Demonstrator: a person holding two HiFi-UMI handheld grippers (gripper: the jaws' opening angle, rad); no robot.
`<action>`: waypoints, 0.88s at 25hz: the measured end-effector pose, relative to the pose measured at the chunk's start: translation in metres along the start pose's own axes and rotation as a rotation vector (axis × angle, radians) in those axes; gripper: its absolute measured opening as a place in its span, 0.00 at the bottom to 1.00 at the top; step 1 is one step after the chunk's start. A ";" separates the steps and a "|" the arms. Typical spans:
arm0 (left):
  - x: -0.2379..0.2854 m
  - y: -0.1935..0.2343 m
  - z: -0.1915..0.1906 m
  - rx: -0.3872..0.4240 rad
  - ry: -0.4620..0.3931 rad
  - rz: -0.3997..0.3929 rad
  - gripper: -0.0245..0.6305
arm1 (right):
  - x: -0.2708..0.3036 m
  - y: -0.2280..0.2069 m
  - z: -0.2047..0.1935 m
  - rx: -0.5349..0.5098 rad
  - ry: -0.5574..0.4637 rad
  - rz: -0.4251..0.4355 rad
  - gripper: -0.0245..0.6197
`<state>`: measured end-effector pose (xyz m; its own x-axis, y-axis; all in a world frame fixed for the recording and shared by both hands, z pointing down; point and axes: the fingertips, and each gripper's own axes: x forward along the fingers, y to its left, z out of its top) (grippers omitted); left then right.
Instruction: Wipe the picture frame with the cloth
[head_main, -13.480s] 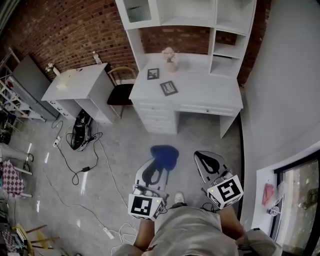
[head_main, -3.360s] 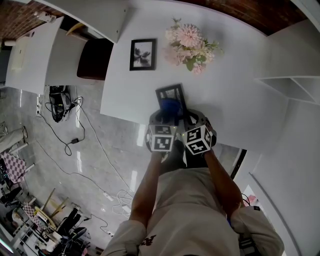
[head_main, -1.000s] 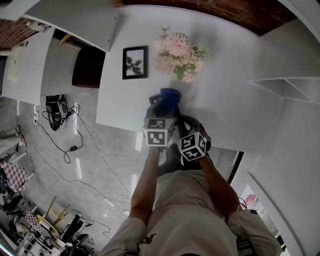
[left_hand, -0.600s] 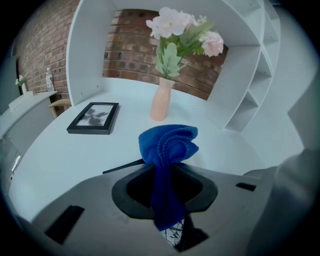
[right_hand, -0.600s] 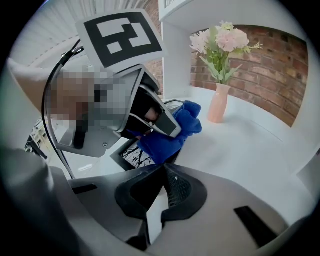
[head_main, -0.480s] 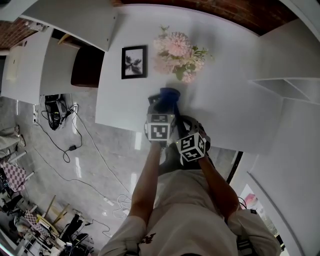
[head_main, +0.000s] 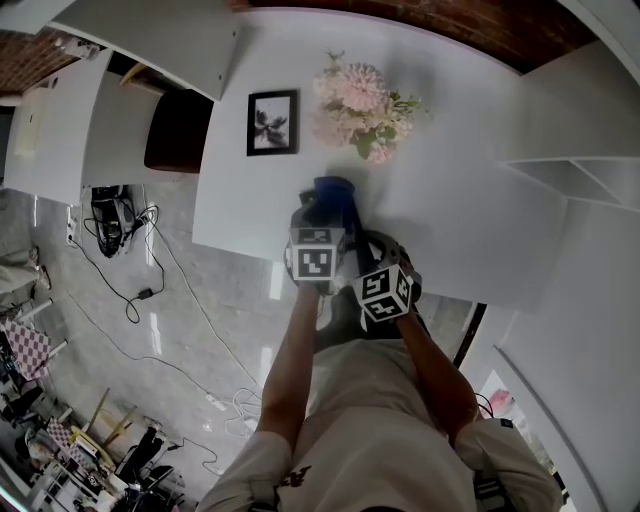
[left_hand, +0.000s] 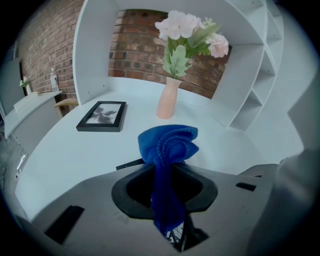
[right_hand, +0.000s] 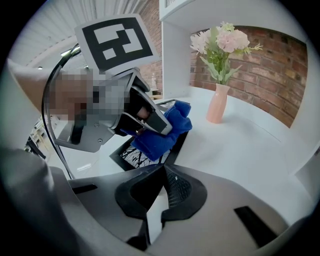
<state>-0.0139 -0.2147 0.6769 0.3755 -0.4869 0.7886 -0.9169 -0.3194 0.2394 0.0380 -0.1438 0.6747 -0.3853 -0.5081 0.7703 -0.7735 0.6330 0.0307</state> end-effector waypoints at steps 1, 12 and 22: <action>-0.001 0.002 0.000 0.002 -0.003 0.003 0.19 | 0.000 0.000 0.000 0.000 0.000 -0.002 0.03; -0.012 0.023 -0.005 -0.005 -0.001 0.043 0.19 | 0.001 -0.001 -0.001 0.002 0.006 -0.011 0.03; -0.026 0.042 -0.007 -0.038 -0.015 0.080 0.19 | 0.002 -0.001 -0.001 -0.007 0.006 -0.021 0.03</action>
<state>-0.0634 -0.2100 0.6705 0.3027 -0.5215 0.7977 -0.9484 -0.2479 0.1978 0.0380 -0.1448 0.6769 -0.3659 -0.5183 0.7730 -0.7782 0.6259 0.0514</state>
